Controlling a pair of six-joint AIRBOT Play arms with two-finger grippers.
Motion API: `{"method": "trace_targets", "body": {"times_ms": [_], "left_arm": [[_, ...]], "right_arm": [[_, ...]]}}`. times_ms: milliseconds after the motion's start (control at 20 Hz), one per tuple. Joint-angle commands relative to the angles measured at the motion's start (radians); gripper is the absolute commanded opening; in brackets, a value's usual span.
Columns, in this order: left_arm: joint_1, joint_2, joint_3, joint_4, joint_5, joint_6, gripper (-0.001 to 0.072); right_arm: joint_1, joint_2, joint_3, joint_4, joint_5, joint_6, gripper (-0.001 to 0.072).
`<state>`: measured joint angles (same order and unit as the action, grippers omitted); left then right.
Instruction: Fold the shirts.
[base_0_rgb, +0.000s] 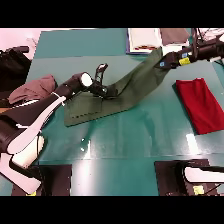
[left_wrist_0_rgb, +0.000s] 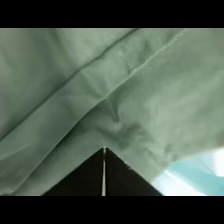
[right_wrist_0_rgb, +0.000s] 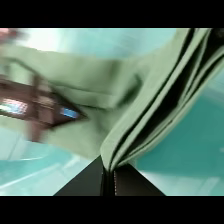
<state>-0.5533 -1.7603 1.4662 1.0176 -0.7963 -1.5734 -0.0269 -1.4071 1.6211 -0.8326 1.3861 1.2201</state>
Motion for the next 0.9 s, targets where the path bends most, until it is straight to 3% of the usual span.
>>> {"method": "trace_targets", "body": {"times_ms": [0,200,400,600,750,800,850], "left_arm": [[-0.014,-0.042,0.020,-0.010,0.006,0.010,0.0029],[-0.013,-0.041,0.061,0.026,-0.008,0.011,0.0029],[0.028,0.009,0.196,0.231,-0.143,0.000,0.0029],[0.206,0.179,0.276,0.372,-0.286,-0.008,0.0029],[0.371,0.366,0.277,0.451,-0.304,-0.007,0.0029],[0.415,0.420,0.277,0.471,-0.305,-0.007,0.0029],[0.455,0.471,0.277,0.483,-0.304,-0.007,0.0029]], "right_arm": [[0.107,0.010,0.099,0.000,0.011,0.060,0.0017],[0.188,0.009,0.132,0.002,-0.013,0.095,0.0017],[0.288,-0.004,0.131,0.007,-0.060,0.111,0.0017],[0.428,-0.084,0.131,0.119,-0.152,0.109,0.0017],[0.583,-0.188,0.131,0.243,-0.302,0.044,0.0019],[0.636,-0.229,0.132,0.290,-0.368,0.005,0.0039],[0.689,-0.272,0.135,0.320,-0.444,-0.021,0.0168]]}}
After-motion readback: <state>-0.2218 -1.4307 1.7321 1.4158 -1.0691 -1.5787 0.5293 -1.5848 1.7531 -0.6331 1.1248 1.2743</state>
